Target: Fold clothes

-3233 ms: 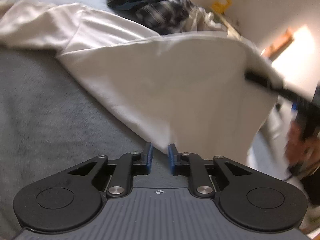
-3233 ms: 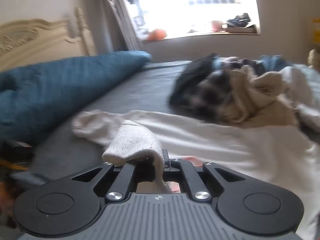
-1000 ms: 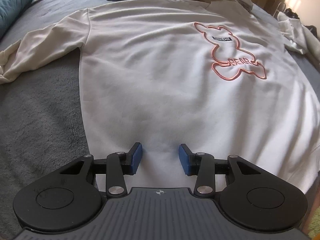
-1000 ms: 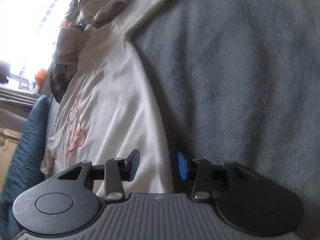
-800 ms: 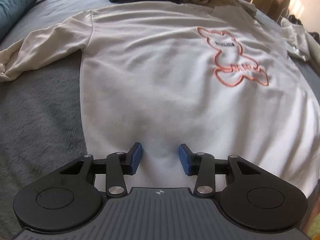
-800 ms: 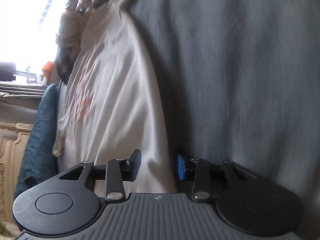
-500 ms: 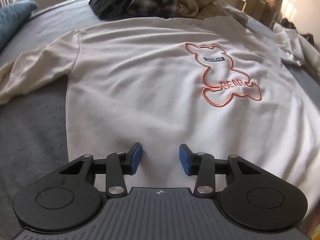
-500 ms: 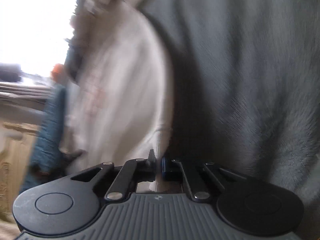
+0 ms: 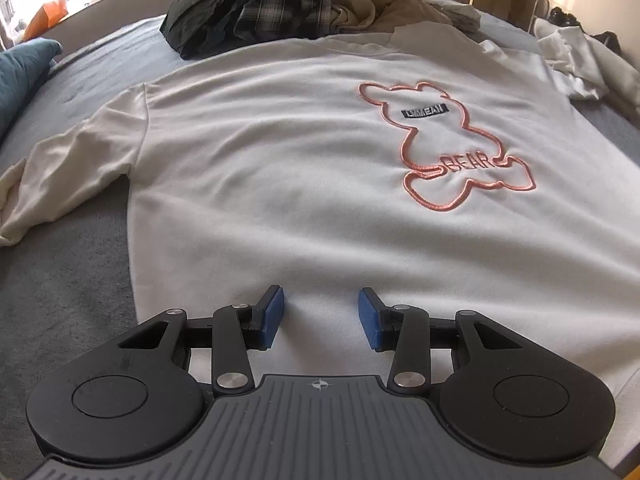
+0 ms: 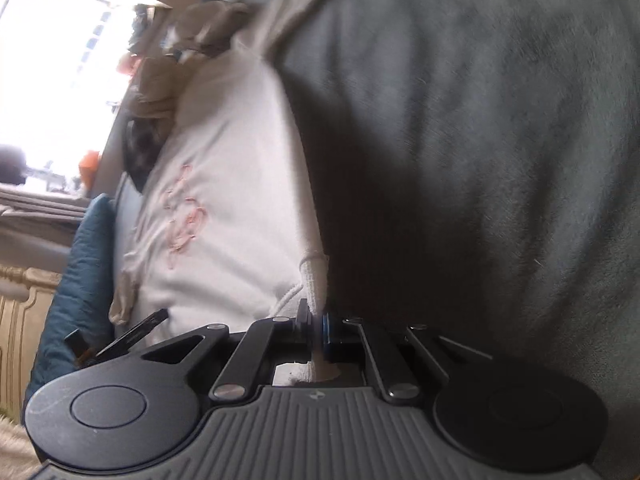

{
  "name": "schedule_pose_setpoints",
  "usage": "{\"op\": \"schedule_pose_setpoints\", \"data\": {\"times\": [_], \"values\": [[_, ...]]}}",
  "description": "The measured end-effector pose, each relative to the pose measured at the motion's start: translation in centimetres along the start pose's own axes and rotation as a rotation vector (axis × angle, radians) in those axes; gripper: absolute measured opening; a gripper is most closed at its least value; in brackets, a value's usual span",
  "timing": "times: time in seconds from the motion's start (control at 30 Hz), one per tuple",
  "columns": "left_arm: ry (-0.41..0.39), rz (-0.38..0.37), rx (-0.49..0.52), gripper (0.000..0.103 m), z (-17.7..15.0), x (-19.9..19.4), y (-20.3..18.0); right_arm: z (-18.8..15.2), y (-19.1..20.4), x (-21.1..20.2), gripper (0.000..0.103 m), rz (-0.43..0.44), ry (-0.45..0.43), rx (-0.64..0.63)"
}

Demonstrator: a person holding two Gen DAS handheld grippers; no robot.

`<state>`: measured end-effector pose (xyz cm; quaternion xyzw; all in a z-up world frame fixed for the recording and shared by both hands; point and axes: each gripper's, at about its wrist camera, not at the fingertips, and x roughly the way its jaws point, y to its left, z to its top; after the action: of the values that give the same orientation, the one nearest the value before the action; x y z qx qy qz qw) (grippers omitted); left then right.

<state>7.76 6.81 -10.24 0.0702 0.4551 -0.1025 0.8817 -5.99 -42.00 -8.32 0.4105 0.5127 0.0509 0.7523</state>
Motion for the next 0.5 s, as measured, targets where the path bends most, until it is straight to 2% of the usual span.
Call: {"op": "schedule_pose_setpoints", "data": {"times": [0.17,0.27,0.37,0.5], "values": [[0.033,0.001,-0.042,0.041,-0.9,-2.0,1.4,0.2,-0.2,0.6,0.005,-0.027,0.001,-0.037],[0.119,-0.053,-0.155,0.041,-2.9,-3.9,3.6,0.1,-1.0,1.3,0.005,-0.034,0.026,-0.001],[0.237,-0.146,-0.268,0.041,-5.4,-5.1,5.7,0.2,-1.3,1.9,0.005,-0.035,0.046,0.012],[0.338,-0.23,-0.348,0.041,-7.9,-5.6,6.6,0.5,-1.2,2.5,0.005,-0.023,0.056,0.021]]}}
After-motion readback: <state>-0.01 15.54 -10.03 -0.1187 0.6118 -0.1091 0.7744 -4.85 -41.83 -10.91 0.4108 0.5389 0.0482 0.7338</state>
